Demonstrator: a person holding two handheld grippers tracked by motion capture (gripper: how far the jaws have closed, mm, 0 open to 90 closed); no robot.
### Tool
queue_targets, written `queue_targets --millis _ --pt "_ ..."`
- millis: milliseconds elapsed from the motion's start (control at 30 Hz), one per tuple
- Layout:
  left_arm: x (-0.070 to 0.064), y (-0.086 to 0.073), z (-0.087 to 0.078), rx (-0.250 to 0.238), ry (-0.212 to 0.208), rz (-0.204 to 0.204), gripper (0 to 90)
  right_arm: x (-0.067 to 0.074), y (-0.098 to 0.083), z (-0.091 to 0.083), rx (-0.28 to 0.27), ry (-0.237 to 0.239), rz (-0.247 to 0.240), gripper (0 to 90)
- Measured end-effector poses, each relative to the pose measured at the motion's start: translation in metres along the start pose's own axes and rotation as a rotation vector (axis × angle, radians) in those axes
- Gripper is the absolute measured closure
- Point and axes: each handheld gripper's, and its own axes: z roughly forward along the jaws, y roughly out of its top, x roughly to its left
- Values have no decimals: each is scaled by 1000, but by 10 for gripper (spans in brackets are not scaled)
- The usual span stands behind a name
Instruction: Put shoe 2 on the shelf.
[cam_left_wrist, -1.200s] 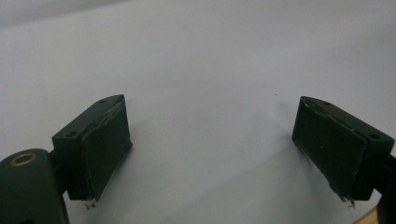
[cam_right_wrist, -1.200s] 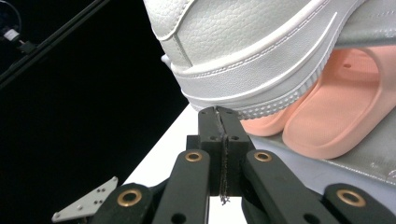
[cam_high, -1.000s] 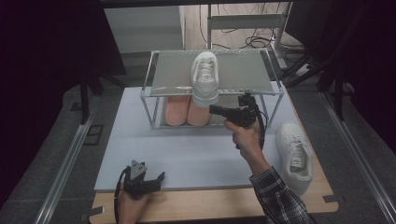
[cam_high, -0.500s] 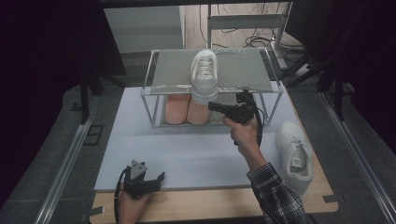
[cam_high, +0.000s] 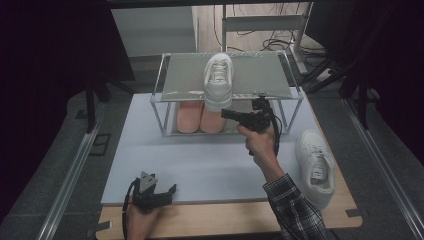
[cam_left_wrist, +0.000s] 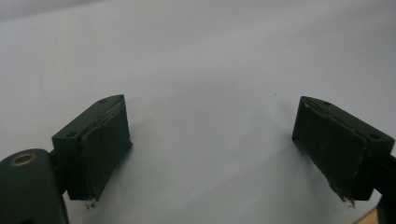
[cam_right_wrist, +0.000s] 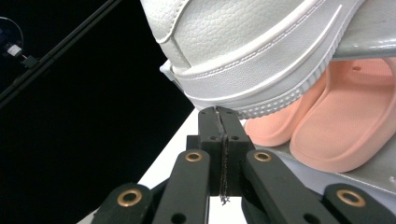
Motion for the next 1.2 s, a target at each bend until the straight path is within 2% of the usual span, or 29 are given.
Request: queue_targets --millis 133,267,467,633,933,1033,1100,1200 --pt "0 0 0 0 0 0 112 4 2 8 5 -14 -10 895" --pt "0 0 0 0 0 0 112 5 3 13 -12 -59 -20 895" --pt "0 0 0 -1 -1 -3 112 -8 9 6 -43 -100 8 896" --pt "0 0 0 1 -1 -1 112 -20 13 2 -66 -104 47 895" --pt "0 0 0 -2 -1 -1 112 -6 16 29 -36 -119 8 895" --pt "0 0 0 2 -1 2 112 -8 19 28 -36 -139 0 896" --pt "0 0 0 2 0 -1 112 -13 21 23 -46 -153 11 896" --pt "0 0 0 0 -1 -1 112 -18 22 21 -50 -146 31 896"
